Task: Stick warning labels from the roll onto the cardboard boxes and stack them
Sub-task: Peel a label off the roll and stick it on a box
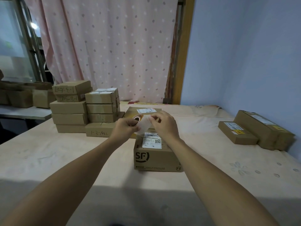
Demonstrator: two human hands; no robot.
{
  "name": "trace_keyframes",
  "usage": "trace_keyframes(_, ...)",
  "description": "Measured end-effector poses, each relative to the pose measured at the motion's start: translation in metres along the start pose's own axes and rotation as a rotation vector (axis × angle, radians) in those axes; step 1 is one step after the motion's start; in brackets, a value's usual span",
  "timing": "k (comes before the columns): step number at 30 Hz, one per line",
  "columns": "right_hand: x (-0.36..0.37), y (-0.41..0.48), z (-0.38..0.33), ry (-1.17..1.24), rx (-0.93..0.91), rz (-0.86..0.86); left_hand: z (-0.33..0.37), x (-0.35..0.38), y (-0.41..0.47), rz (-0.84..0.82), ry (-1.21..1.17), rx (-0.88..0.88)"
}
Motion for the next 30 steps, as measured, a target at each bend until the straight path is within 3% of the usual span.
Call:
trace_keyframes(4, -0.007, 0.001, 0.023, 0.156, 0.195, 0.060, -0.016, -0.013, 0.000, 0.044, 0.024, -0.040)
trace_keyframes(8, -0.011, -0.005, 0.035, 0.228, 0.273, 0.087, -0.047, -0.031, -0.002, 0.120, 0.091, -0.142)
trace_keyframes(13, -0.010, -0.012, 0.049, 0.263, 0.331, 0.055, -0.085, -0.031, -0.005, 0.046, 0.623, -0.081)
trace_keyframes(17, -0.017, -0.013, 0.062, 0.271, 0.353, 0.028, -0.097, -0.014, -0.007, -0.002, 0.838, 0.003)
trace_keyframes(26, -0.036, -0.028, 0.089, 0.186, 0.426, 0.032, -0.091, 0.003, -0.013, -0.107, 0.940, 0.039)
trace_keyframes(30, -0.035, -0.031, 0.087, 0.186, 0.420, 0.018, -0.073, -0.003, -0.006, -0.061, 0.904, 0.028)
Point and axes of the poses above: each hand's wrist, its own y-axis towards the middle knuckle, its own x-axis out of the palm, z = x × y, the point moved 9 cm from there along y, towards the middle knuckle, and after that the axes turned 4 degrees about z, right-handed, at the moved point
